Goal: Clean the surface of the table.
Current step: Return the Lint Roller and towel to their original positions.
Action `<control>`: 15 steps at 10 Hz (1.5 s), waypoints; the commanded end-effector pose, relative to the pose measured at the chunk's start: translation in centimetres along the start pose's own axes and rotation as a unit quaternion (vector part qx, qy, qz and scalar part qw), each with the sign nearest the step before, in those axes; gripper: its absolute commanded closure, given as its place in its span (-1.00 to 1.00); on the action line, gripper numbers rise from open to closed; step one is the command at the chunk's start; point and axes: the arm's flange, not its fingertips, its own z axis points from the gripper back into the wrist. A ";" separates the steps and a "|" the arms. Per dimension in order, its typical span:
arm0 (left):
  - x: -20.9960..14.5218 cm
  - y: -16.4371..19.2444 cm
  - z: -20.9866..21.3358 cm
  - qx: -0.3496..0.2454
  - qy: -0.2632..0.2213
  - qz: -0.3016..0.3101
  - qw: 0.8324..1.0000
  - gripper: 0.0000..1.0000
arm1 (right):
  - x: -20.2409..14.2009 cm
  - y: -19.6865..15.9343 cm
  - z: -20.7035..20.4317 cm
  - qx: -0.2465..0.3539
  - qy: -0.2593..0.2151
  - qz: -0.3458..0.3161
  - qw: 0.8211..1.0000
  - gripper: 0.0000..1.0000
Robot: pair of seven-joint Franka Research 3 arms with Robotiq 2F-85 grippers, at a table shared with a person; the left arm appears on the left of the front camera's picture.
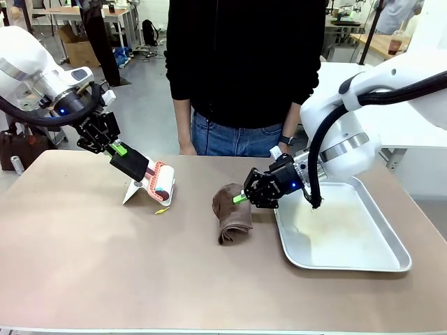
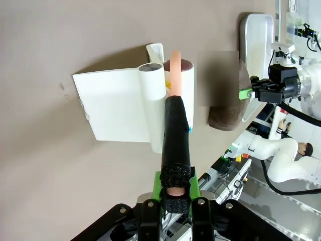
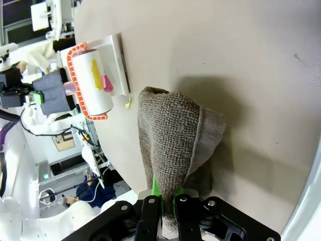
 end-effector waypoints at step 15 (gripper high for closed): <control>0.6 -3.7 -1.7 0.075 -0.015 0.035 0.996 0.56 | 0.7 -1.0 -0.1 0.012 0.002 -0.013 1.000 0.78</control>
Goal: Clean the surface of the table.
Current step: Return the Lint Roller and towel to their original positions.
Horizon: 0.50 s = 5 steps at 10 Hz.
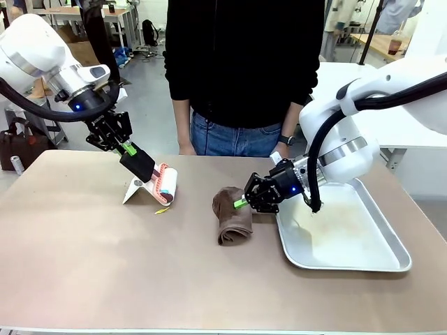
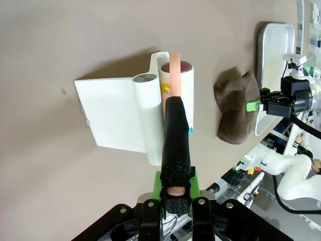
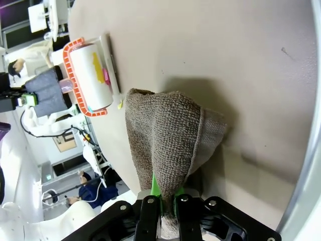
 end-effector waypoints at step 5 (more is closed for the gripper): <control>-0.4 -0.5 0.1 0.002 -0.002 0.014 1.000 -1.00 | 0.0 -0.1 0.8 0.027 -0.009 -0.001 1.000 -1.00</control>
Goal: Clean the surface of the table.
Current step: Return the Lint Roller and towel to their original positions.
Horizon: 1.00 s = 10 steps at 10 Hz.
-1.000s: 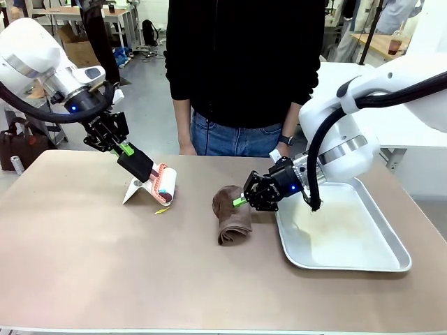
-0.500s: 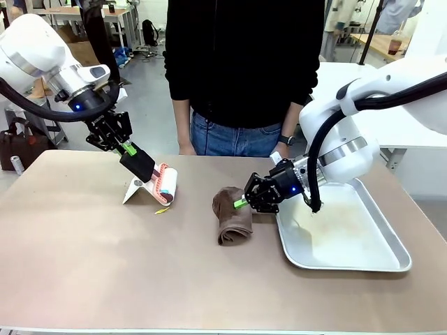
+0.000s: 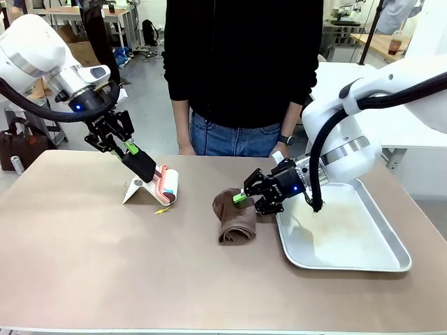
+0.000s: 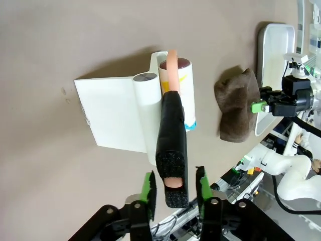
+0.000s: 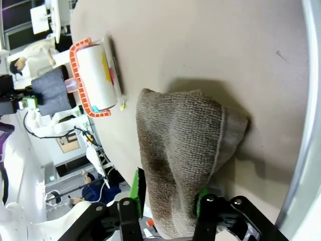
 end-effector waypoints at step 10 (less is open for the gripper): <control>-5.5 -0.2 6.9 -0.048 -0.062 -0.019 0.997 -1.00 | -2.4 8.0 5.6 -0.137 -0.092 0.137 0.977 -1.00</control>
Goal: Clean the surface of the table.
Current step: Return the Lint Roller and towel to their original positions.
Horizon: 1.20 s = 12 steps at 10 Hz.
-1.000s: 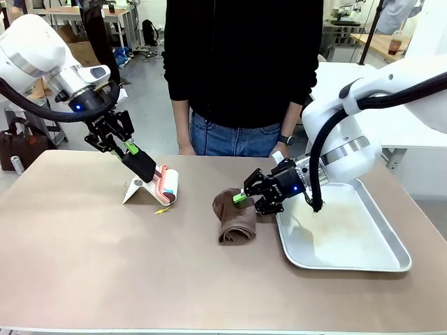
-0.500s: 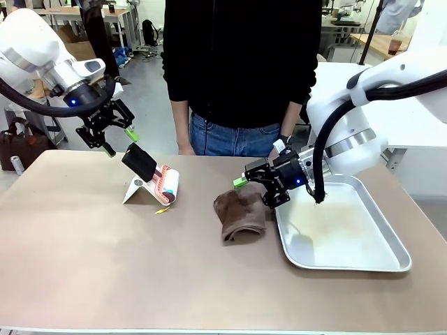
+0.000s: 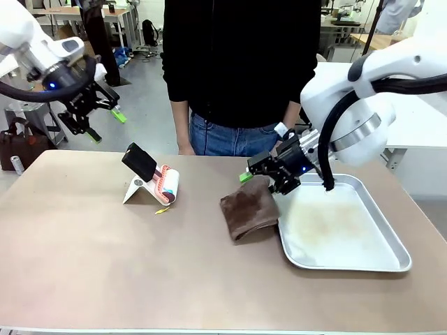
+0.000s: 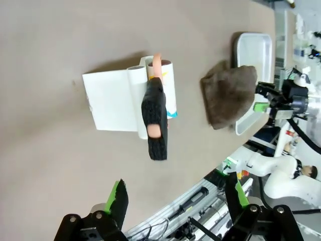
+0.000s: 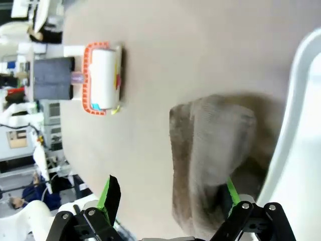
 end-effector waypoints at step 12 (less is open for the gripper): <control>-13.7 14.2 9.4 -0.194 -0.033 0.054 0.979 -1.00 | -10.3 -10.3 17.9 0.320 -0.003 -0.109 0.941 -1.00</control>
